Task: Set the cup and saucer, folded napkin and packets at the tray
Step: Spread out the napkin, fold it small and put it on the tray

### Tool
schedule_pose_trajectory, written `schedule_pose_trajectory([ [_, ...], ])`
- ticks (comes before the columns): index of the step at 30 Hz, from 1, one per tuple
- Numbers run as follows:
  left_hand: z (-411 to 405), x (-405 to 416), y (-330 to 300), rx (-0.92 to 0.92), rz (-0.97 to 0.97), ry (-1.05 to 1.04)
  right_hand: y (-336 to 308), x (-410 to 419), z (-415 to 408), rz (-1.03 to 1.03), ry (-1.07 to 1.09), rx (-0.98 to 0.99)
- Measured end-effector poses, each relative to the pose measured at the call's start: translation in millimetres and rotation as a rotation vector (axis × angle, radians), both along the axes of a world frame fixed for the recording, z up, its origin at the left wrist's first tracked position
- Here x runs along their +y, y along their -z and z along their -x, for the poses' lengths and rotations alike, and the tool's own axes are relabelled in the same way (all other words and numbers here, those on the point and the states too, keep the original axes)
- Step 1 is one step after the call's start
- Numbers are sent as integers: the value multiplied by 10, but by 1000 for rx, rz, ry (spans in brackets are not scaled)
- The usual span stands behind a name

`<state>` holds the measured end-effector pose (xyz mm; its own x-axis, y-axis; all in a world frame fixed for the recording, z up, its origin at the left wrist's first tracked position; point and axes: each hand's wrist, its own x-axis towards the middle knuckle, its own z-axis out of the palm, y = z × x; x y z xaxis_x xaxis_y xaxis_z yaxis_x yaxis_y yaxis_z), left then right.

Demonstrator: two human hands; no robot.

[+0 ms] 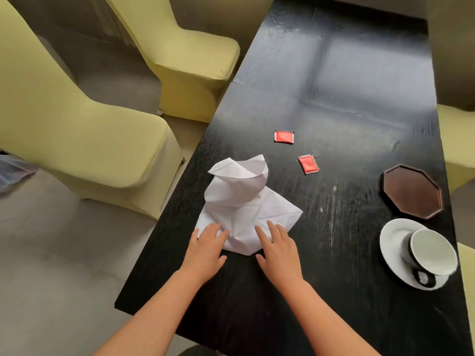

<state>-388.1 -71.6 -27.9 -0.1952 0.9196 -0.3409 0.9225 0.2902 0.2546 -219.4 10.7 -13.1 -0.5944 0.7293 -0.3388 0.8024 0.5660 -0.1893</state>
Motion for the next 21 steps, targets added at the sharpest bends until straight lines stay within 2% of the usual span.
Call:
schedule_pose_trajectory([
  [4,-38,93,259,10,71,52,261,35,49,30,-59,-64],
  [9,-25,182,317,31,-153,21,322,81,143,-129,-15,-52],
  [12,-16,269,248,-4,-126,-27,258,136,189,-160,9,5],
  [15,19,300,187,-65,-96,-32,178,155,166,-91,64,26],
  [18,66,313,-24,-161,-134,-93,67,209,109,-27,122,116],
  [21,121,348,-303,-222,-246,-175,-219,309,96,35,236,321],
])
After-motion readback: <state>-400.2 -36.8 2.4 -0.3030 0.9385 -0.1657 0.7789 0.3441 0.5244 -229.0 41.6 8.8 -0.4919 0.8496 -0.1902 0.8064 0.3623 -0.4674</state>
